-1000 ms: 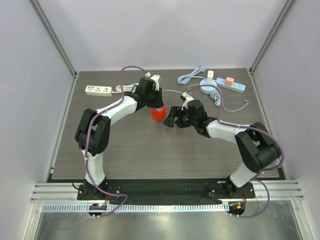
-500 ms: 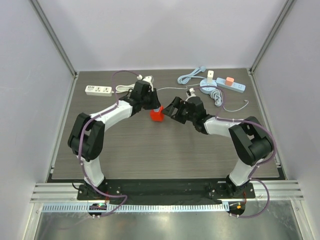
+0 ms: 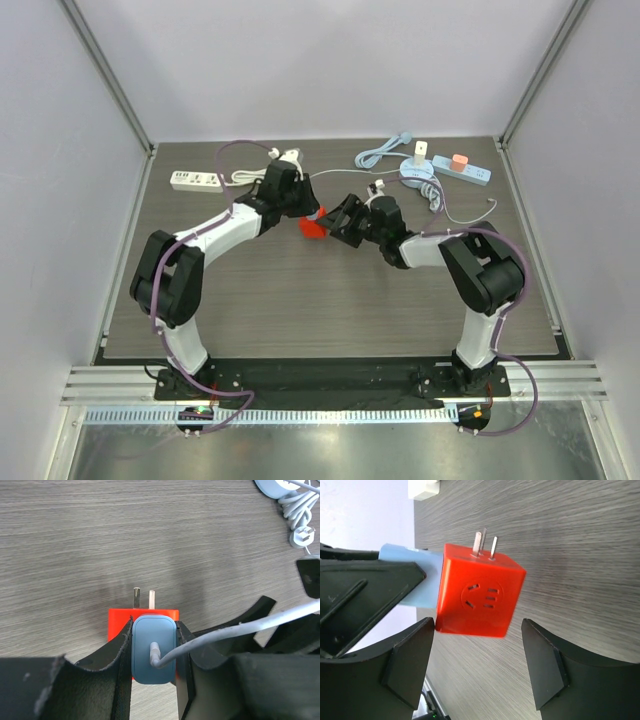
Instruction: Pull the plug off the socket
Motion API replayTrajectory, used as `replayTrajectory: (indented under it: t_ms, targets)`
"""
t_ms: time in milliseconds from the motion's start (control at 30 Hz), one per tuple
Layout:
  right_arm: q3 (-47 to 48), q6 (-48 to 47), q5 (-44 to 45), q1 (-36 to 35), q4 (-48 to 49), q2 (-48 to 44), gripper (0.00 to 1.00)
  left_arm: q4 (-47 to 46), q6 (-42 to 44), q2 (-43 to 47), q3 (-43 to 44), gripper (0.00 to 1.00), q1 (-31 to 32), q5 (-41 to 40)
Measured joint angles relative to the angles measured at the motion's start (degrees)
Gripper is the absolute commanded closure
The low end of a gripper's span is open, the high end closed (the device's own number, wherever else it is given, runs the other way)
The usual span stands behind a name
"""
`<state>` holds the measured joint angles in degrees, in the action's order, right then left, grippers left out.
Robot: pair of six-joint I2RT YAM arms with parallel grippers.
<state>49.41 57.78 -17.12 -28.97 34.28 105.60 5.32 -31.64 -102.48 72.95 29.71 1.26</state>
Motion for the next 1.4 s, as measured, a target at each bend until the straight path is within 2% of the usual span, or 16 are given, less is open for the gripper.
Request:
replayTrajectory:
  t_ms: [233, 367, 500, 533, 633, 667, 833, 1100, 1400]
  targets:
    - [0.00, 2.21, -1.01, -0.55, 3.78, 2.49, 0.32, 0.00, -0.87, 0.00, -0.07, 1.00, 1.07, -0.02]
    - [0.00, 2.60, -0.98, -0.52, 4.76, 2.99, 0.41, -0.33, -0.92, 0.00, -0.07, 1.00, 1.01, -0.24]
    - [0.02, 2.80, -0.92, -0.55, 6.47, 4.15, 0.43, -0.33, -0.70, 0.00, -0.15, 1.00, 0.98, -0.46]
    - [0.11, 2.73, -1.01, -0.55, 6.97, 4.55, 0.47, -0.39, -0.61, 0.00, -0.31, 1.00, 0.94, -0.52]
    - [0.74, 2.64, -1.11, -0.55, 8.26, 6.14, 0.91, -1.51, -0.48, 0.00, -1.29, 1.00, 0.63, -0.81]
    - [0.92, 2.71, -1.16, -0.55, 8.52, 6.60, 0.99, -1.79, -0.46, 0.00, -1.66, 1.00, 0.55, -0.92]
    - [1.92, 3.39, -0.98, -1.11, 7.13, 8.02, 0.99, -3.63, 0.28, 0.33, -4.04, 1.00, 0.44, -2.21]
    - [2.97, 3.98, 0.26, -3.45, 4.72, 8.02, 0.99, -12.39, 6.82, 6.47, -13.57, 1.00, 3.19, -10.08]
    - [2.82, 6.03, 0.66, -3.48, 8.90, 9.62, 0.99, -13.66, 5.27, 6.78, -13.84, 1.00, 2.84, -11.04]
